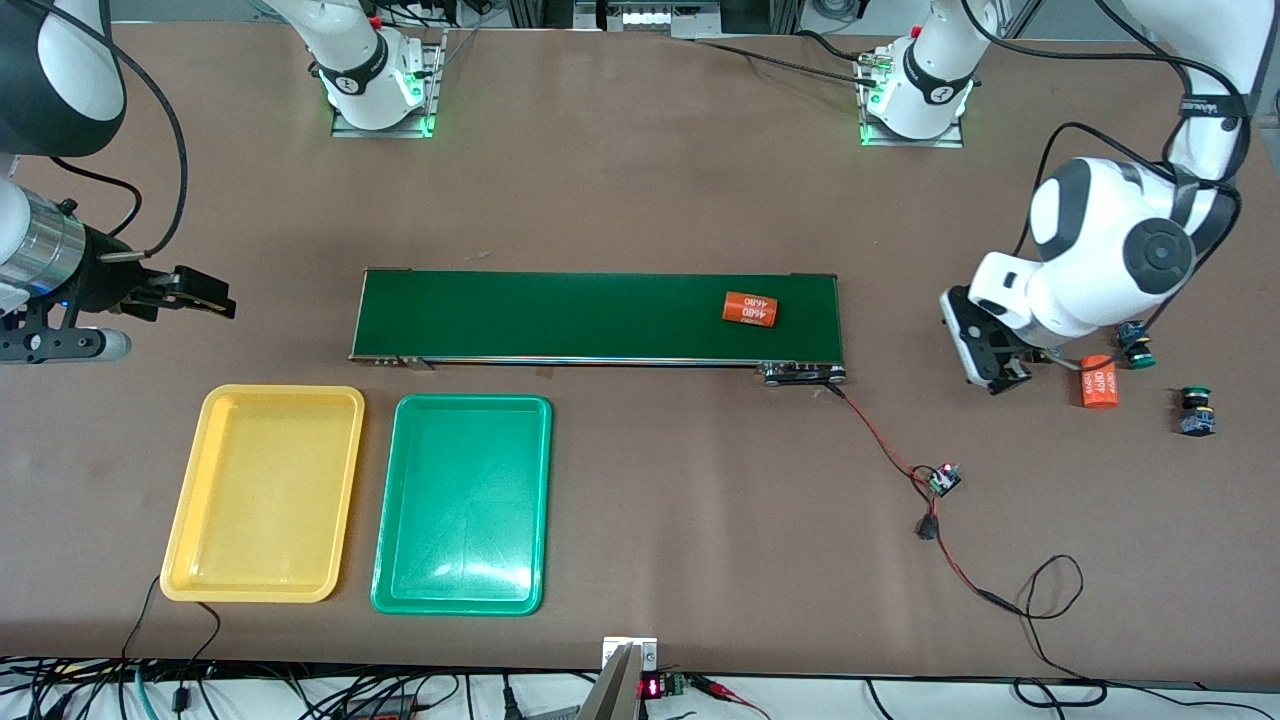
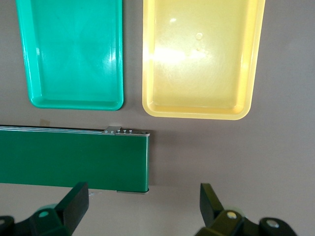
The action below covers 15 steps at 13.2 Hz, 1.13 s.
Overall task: Sort buttons by color to trays
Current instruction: 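Move the left gripper back over the yellow-capped button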
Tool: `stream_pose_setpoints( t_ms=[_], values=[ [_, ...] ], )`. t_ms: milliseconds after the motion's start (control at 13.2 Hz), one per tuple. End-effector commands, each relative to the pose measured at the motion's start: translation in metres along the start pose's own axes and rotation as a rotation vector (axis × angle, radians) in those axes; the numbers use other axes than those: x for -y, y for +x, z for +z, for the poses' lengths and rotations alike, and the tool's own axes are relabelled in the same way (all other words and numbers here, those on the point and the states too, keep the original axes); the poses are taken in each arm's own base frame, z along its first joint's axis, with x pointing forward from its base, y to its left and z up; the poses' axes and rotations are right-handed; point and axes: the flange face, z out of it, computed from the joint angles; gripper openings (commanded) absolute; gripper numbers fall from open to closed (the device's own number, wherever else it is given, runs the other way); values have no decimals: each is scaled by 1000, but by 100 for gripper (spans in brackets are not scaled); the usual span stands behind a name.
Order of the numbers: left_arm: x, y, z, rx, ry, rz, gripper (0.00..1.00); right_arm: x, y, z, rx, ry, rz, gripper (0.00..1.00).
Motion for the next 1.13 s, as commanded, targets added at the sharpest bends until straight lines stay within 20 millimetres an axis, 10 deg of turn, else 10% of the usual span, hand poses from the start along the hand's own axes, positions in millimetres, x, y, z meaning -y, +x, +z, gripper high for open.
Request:
stream_pose_setpoints(
  t_ms=[0, 227, 604, 1058],
  values=[
    [28, -52, 19, 30, -33, -213, 100, -8, 2, 1, -5, 21, 9, 100],
    [36, -100, 46, 52, -81, -539, 100, -6, 2, 0, -7, 21, 4, 100],
    [33, -121, 64, 104, -85, -952, 100, -5, 2, 0, -5, 21, 1, 100],
    [9, -152, 107, 77, -4, -1065, 100, -5, 2, 0, -5, 21, 1, 100]
  ],
)
